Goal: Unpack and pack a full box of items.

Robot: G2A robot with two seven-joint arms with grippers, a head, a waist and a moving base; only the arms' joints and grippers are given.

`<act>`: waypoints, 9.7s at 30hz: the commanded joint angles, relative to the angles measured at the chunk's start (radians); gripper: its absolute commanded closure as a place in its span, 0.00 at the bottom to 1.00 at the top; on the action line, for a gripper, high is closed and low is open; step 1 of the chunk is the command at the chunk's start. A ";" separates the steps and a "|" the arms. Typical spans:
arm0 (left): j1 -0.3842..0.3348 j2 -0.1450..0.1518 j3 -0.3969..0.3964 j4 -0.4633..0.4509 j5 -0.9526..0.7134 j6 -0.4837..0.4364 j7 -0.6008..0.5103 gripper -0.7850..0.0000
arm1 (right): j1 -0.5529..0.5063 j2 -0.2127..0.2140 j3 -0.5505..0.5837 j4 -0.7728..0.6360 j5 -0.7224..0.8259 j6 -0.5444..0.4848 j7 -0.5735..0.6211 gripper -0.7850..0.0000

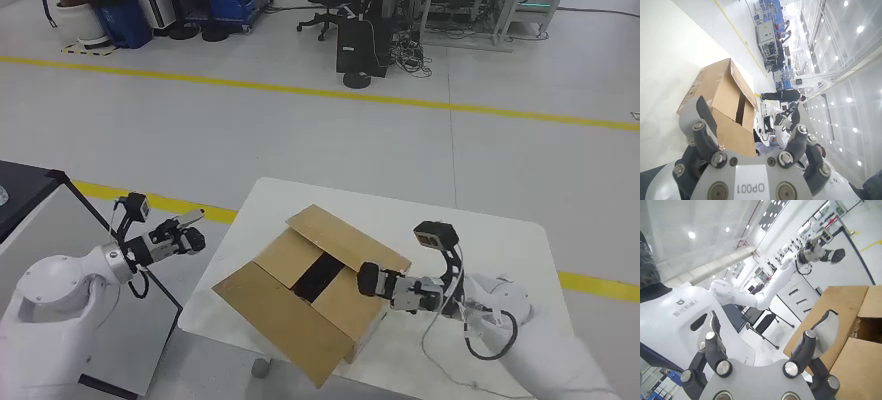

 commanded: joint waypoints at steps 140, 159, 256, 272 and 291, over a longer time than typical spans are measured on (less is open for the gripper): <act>-0.852 -0.445 1.062 0.823 -0.212 -0.113 0.459 0.00 | -0.442 0.091 0.561 -0.013 0.129 -0.006 -0.008 0.00; -0.973 -0.557 1.121 1.014 -0.136 0.056 0.441 0.00 | -0.442 0.091 0.561 -0.013 0.129 -0.006 -0.008 0.00; -0.483 -0.260 0.527 0.385 -0.035 0.476 0.502 0.00 | -0.575 0.102 0.544 -0.137 -0.022 0.288 0.287 0.00; -0.372 -0.235 0.426 0.248 -0.036 0.451 0.531 0.00 | -0.560 0.108 0.448 -0.166 -0.090 0.214 0.213 0.00; -0.372 -0.235 0.426 0.248 -0.036 0.451 0.531 0.00 | -0.560 0.108 0.448 -0.166 -0.090 0.214 0.213 0.00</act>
